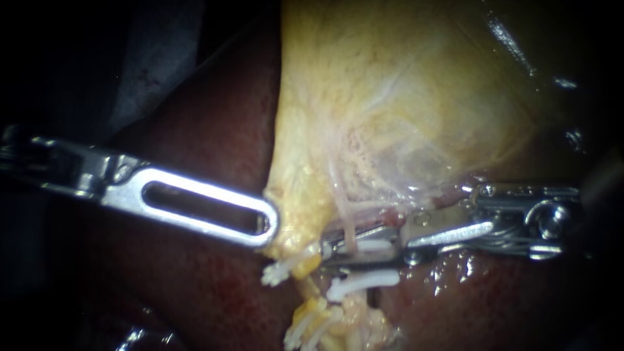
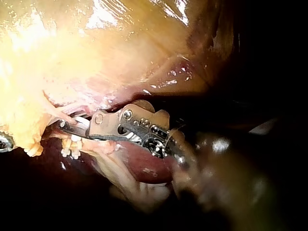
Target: Clipping second clip right tube
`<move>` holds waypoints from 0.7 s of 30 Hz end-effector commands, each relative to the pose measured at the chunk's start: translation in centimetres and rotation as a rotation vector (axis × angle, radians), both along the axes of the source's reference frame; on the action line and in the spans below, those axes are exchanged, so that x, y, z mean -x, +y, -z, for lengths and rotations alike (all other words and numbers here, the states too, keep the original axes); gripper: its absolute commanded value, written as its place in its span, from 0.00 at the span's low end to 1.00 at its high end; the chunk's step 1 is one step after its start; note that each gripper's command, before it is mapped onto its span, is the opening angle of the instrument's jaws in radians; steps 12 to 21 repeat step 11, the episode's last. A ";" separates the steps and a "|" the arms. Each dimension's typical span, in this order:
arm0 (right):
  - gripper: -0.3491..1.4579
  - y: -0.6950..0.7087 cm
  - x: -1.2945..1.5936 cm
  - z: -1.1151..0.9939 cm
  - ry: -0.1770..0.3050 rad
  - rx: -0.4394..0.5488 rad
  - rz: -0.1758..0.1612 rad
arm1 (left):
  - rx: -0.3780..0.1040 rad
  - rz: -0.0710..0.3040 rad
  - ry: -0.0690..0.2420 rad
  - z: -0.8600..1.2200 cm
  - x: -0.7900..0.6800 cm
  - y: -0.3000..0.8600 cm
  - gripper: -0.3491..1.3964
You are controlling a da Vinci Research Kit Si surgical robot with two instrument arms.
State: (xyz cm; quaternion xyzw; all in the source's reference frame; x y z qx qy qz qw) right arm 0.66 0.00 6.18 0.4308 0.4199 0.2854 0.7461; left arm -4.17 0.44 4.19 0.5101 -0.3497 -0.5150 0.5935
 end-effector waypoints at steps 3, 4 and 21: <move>0.00 -0.01 0.00 -0.01 0.001 0.000 0.001 | 0.000 0.000 0.000 -0.01 0.01 0.00 0.00; 0.00 -0.01 0.00 -0.01 -0.001 -0.005 -0.001 | 0.000 0.000 0.000 -0.01 0.01 0.00 0.00; 0.00 -0.04 0.00 -0.04 -0.001 -0.001 -0.001 | 0.001 0.000 0.000 -0.01 0.01 0.00 0.00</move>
